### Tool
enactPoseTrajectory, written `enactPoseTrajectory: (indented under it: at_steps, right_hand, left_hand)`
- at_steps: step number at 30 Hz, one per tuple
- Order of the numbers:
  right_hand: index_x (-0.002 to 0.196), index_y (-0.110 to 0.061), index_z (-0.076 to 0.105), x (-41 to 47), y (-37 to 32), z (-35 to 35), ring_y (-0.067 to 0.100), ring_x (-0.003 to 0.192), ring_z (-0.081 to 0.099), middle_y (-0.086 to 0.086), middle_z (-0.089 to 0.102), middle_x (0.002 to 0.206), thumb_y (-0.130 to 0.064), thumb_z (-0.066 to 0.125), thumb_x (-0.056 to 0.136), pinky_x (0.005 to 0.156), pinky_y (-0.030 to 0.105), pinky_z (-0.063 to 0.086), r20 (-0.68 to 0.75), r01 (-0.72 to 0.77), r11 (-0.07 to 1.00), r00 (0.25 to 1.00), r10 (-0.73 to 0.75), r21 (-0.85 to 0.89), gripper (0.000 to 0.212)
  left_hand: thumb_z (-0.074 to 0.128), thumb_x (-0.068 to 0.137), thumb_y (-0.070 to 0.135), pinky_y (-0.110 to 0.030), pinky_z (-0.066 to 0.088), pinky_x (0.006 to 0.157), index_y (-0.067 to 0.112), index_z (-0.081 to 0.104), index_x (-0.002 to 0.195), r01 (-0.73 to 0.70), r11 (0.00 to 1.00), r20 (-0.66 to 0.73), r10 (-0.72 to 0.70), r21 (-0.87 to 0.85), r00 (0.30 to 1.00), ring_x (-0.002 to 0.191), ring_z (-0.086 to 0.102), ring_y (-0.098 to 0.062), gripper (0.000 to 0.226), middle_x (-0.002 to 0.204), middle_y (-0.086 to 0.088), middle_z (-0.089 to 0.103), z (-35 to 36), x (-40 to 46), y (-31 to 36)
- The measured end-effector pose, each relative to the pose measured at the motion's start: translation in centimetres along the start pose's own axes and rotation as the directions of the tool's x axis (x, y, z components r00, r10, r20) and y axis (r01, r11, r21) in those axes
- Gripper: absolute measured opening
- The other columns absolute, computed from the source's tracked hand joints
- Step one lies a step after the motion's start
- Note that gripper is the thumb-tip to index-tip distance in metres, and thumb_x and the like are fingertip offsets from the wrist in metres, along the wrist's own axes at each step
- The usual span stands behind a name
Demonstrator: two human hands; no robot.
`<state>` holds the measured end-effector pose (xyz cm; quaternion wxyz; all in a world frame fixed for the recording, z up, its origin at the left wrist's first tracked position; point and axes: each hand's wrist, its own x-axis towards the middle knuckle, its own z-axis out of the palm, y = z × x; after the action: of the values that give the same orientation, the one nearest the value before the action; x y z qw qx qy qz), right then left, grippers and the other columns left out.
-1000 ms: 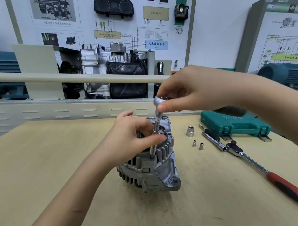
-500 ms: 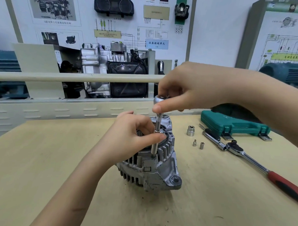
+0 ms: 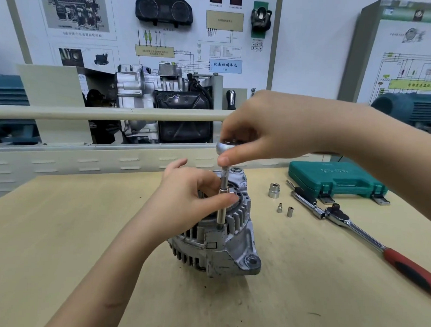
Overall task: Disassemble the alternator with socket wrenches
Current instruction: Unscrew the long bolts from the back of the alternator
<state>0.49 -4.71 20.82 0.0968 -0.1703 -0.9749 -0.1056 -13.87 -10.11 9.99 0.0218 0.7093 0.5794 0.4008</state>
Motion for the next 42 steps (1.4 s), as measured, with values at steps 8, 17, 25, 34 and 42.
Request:
enactPoseTrajectory:
  at_steps: [8, 17, 25, 34, 42]
  right_hand:
    - [0.08, -0.007, 0.06, -0.1, 0.1, 0.0, 0.01, 0.052, 0.035, -0.001, 0.047, 0.059, -0.053, 0.046, 0.076, 0.053, 0.025, 0.031, 0.005, 0.05, 0.998, 0.999, -0.051, 0.028, 0.049]
    - [0.08, -0.017, 0.064, 0.0, 0.4, 0.1, 0.002, 0.052, 0.056, -0.006, 0.062, 0.059, -0.065, 0.053, 0.065, 0.051, 0.016, 0.041, 0.01, -0.02, 0.988, 1.0, 0.019, 0.155, 0.051]
    - [0.082, -0.012, 0.063, 0.1, 0.5, 0.3, 0.005, 0.05, 0.044, -0.009, 0.053, 0.057, -0.057, 0.047, 0.073, 0.05, 0.016, 0.033, 0.0, 0.006, 0.991, 1.0, -0.006, 0.132, 0.048]
    - [0.079, -0.009, 0.061, 0.1, 0.1, 0.4, 0.009, 0.052, 0.035, -0.003, 0.044, 0.057, -0.053, 0.049, 0.076, 0.052, 0.023, 0.028, -0.032, 0.053, 0.996, 0.998, -0.051, 0.068, 0.046]
    - [0.08, -0.008, 0.061, 0.1, 0.0, 0.5, 0.01, 0.051, 0.034, -0.004, 0.044, 0.057, -0.054, 0.047, 0.076, 0.05, 0.022, 0.027, -0.041, 0.036, 0.997, 0.999, -0.034, 0.065, 0.048]
  left_hand:
    - [0.064, 0.06, 0.047, -0.005, 0.041, 0.061, 0.02, 0.07, 0.07, 0.031, 0.962, 0.108, -0.002, -0.27, 0.994, 0.065, 0.06, 0.004, 0.029, 0.065, 0.016, 0.066, -1.0, 0.0, 0.0]
    - [0.06, 0.058, 0.05, -0.025, 0.025, 0.096, 0.026, 0.063, 0.065, -0.005, 0.987, 0.043, 0.012, -0.158, 0.999, 0.072, 0.06, 0.006, 0.025, 0.062, 0.025, 0.065, -0.8, -0.1, 0.3]
    - [0.072, 0.07, 0.032, -0.006, 0.04, 0.061, 0.023, 0.065, 0.064, -0.004, 0.982, 0.025, 0.009, -0.187, 1.0, 0.063, 0.058, 0.005, 0.013, 0.059, 0.019, 0.063, -0.6, -0.1, -0.1]
    - [0.056, 0.07, 0.057, -0.016, 0.019, 0.104, 0.009, 0.052, 0.056, -0.013, 0.998, 0.067, 0.017, -0.058, 0.998, 0.058, 0.051, -0.021, 0.05, 0.053, -0.004, 0.053, -0.3, 0.0, -0.4]
    - [0.065, 0.071, 0.046, -0.016, 0.035, 0.056, 0.01, 0.062, 0.06, -0.011, 0.995, 0.078, 0.019, -0.098, 0.997, 0.065, 0.051, -0.014, 0.038, 0.059, -0.003, 0.058, -0.6, 0.0, -0.2]
